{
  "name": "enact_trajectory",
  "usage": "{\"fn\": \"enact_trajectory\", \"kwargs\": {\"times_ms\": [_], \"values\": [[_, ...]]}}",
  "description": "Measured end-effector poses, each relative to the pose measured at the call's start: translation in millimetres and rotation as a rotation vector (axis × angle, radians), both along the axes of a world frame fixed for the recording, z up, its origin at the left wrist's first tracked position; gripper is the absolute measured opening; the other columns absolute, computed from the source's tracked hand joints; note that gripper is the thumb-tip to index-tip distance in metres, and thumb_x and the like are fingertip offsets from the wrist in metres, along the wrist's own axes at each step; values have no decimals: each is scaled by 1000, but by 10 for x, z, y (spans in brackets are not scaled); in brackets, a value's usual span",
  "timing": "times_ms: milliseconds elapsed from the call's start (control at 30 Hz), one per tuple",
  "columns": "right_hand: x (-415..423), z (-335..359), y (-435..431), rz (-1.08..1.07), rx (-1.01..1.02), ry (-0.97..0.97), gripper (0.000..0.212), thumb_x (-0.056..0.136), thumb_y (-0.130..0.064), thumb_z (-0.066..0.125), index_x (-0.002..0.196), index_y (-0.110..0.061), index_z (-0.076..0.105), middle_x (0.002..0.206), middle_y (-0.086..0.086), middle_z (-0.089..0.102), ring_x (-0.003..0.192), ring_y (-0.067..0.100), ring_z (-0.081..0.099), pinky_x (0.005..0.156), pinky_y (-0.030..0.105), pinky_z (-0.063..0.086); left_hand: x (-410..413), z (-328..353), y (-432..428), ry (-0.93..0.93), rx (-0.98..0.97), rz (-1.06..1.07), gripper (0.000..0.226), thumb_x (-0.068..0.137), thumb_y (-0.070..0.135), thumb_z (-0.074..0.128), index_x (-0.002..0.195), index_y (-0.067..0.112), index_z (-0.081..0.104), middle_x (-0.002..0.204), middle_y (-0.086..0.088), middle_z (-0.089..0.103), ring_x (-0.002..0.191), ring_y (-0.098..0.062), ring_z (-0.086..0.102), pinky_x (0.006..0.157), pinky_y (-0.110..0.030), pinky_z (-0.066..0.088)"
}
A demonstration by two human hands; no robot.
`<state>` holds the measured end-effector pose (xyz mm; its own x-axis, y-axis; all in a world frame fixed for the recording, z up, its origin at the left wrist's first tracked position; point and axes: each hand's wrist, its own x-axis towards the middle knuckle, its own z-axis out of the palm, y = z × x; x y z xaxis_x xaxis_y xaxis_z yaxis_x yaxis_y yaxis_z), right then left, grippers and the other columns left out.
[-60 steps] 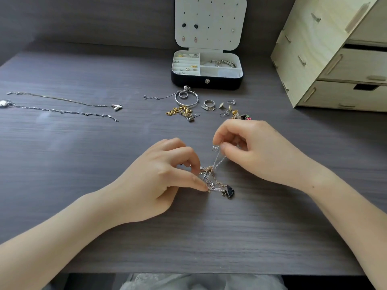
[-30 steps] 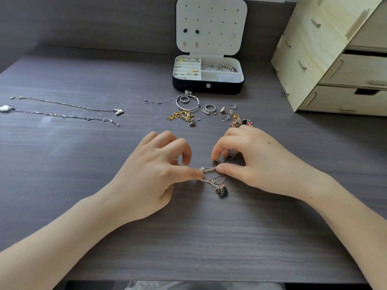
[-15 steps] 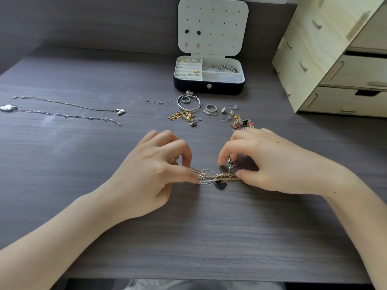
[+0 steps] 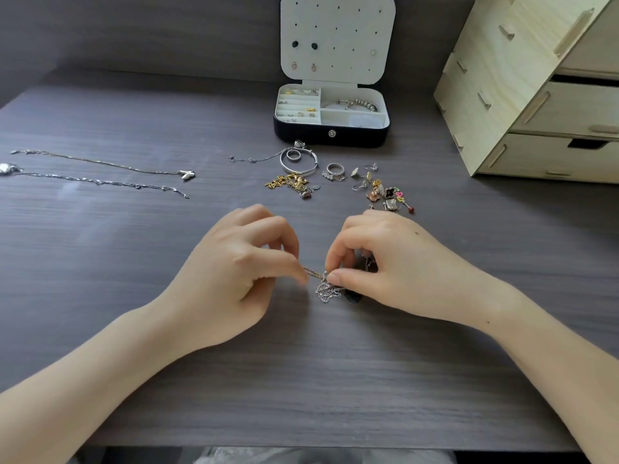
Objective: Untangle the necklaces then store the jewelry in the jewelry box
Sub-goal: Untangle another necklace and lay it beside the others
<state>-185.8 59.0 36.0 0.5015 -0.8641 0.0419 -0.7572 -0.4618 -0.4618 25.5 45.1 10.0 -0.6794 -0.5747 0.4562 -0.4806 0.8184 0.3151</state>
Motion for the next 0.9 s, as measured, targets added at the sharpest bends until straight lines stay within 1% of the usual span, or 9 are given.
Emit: {"fn": "enact_trajectory", "kwargs": {"times_ms": [67, 133, 200, 300, 400, 467, 667, 800, 900], "values": [[8, 12, 7, 3, 19, 20, 7, 81, -31, 70, 77, -30, 63, 73, -15, 55, 76, 5, 46, 73, 14, 29, -22, 5, 2, 20, 20, 99, 32, 70, -4, 48, 71, 19, 71, 80, 5, 59, 71, -21, 48, 61, -36, 41], [-5, 32, 12, 1, 29, 25, 10, 79, -33, 71, 80, -31, 61, 74, -15, 53, 76, 3, 45, 72, 13, 29, -51, 3, 4, 24, 78, 155, 23, 73, 10, 50, 74, 20, 70, 80, 7, 57, 73, -21, 50, 64, -34, 41], [-22, 60, 10, -11, 42, 28, 14, 77, -35, 72, 84, -30, 60, 75, -15, 52, 77, 3, 45, 72, 11, 29, -81, -3, -10, 0, 139, 168, 21, 75, 23, 49, 79, 23, 70, 82, 10, 56, 77, -19, 51, 69, -34, 41], [-29, 71, 10, -36, 75, 31, 14, 77, -36, 71, 87, -30, 62, 75, -12, 53, 77, 4, 46, 70, 10, 31, -110, -4, -44, -32, 196, 158, 19, 77, 32, 49, 82, 25, 66, 82, 11, 53, 77, -16, 49, 71, -27, 38], [-5, 58, 7, -74, 107, 9, 7, 80, -32, 69, 78, -29, 63, 73, -9, 57, 73, 5, 50, 65, 15, 34, -111, -19, -72, -69, 166, 145, 18, 82, 34, 48, 83, 23, 62, 83, 11, 50, 76, -13, 45, 69, -21, 33], [4, 44, 9, -82, 119, 4, 8, 81, -29, 68, 74, -27, 64, 71, -9, 59, 70, 5, 51, 63, 15, 35, -110, -38, -85, -100, 125, 138, 20, 85, 33, 46, 82, 20, 60, 83, 9, 50, 76, -14, 44, 68, -20, 30], [13, 45, 22, -67, 108, 31, 15, 87, -26, 62, 75, -30, 55, 73, -14, 52, 72, -2, 45, 67, 10, 32, -125, -80, -94, -127, 64, 132, 24, 89, 32, 42, 82, 16, 58, 84, 1, 55, 75, -18, 44, 68, -28, 34], [-15, 74, 18, -73, 94, -27, 21, 88, -24, 60, 72, -34, 49, 71, -17, 48, 73, -9, 44, 68, 8, 32, -125, -78, -103, -41, 101, 150, 22, 89, 30, 40, 83, 14, 54, 80, 8, 49, 75, -11, 39, 68, -18, 30], [-9, 44, 5, -91, 39, -43, 14, 87, -26, 61, 76, -32, 54, 73, -15, 51, 74, -4, 45, 70, 9, 31, -111, -74, -110, 16, 158, 163, 23, 89, 31, 38, 84, 14, 52, 75, 19, 42, 71, 0, 35, 72, -7, 31]]}}
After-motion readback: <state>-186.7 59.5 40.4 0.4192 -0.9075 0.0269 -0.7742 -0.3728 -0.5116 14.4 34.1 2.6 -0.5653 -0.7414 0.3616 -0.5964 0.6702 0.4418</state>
